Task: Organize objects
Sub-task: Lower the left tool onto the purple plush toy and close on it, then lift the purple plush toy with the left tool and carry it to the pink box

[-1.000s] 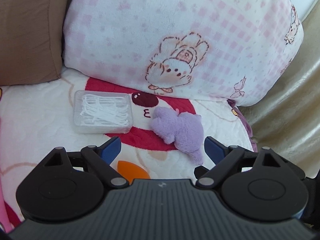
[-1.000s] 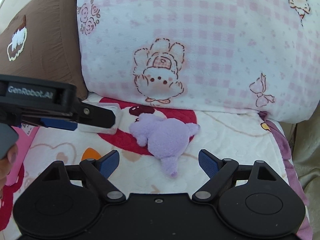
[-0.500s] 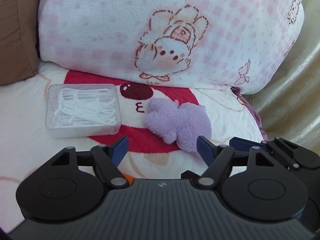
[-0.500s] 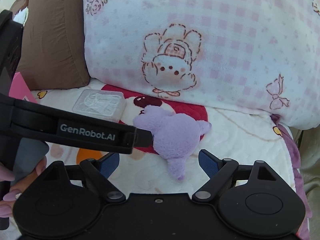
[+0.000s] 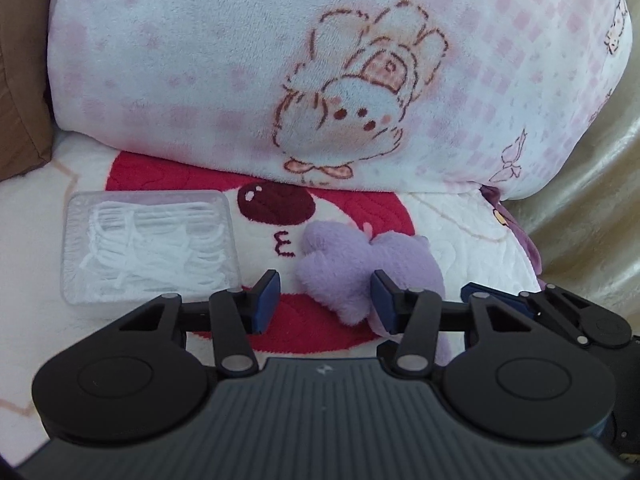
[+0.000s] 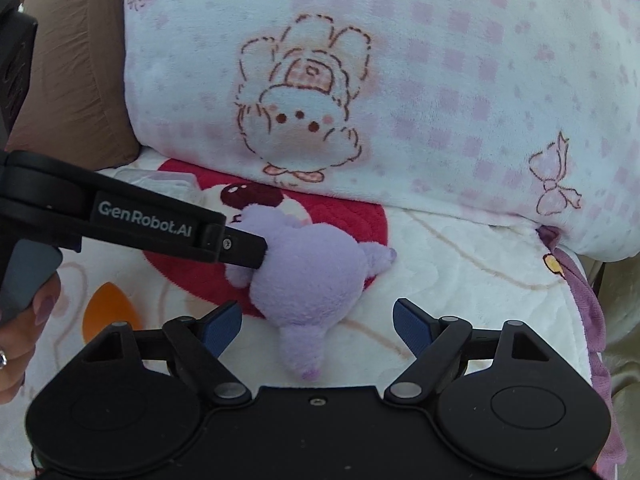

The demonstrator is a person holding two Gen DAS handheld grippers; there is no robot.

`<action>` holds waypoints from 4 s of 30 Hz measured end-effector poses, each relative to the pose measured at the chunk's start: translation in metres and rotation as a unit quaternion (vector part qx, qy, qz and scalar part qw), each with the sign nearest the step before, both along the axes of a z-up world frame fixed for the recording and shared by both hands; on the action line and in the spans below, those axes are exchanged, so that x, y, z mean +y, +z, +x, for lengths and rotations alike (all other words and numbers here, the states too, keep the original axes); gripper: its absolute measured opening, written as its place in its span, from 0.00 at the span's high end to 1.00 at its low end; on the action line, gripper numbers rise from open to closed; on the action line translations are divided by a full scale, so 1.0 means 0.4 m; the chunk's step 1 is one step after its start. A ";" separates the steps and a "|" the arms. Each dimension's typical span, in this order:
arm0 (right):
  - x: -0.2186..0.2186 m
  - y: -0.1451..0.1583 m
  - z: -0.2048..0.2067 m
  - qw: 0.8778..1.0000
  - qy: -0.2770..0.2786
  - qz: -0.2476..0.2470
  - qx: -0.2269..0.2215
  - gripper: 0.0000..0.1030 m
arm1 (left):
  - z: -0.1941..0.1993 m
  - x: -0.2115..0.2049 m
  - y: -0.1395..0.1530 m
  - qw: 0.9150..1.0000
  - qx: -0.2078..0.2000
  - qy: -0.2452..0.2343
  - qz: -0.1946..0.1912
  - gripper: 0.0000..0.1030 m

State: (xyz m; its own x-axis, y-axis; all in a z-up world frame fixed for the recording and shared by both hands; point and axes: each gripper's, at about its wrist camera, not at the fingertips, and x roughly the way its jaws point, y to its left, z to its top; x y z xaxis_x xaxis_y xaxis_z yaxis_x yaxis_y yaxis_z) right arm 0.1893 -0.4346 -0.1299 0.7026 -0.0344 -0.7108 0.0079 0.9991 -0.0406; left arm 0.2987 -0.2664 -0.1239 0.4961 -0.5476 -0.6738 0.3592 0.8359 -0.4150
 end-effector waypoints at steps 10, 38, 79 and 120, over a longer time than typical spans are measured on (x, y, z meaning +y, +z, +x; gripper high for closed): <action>0.008 -0.019 0.018 1.000 0.006 0.007 0.007 0.44 | 0.008 -0.007 -0.007 0.999 0.012 -0.015 -0.030 0.67; 0.085 0.051 -0.224 0.994 0.098 0.028 0.046 0.48 | -0.295 0.035 0.044 0.997 0.037 -0.067 0.018 0.76; 0.119 -0.016 -0.262 0.991 0.026 0.101 0.087 0.48 | -0.337 0.102 -0.045 0.995 0.100 -0.023 -0.018 0.70; 0.494 0.265 -0.452 0.979 0.190 0.029 0.064 0.45 | -0.581 0.432 0.290 0.994 0.075 -0.057 0.064 0.70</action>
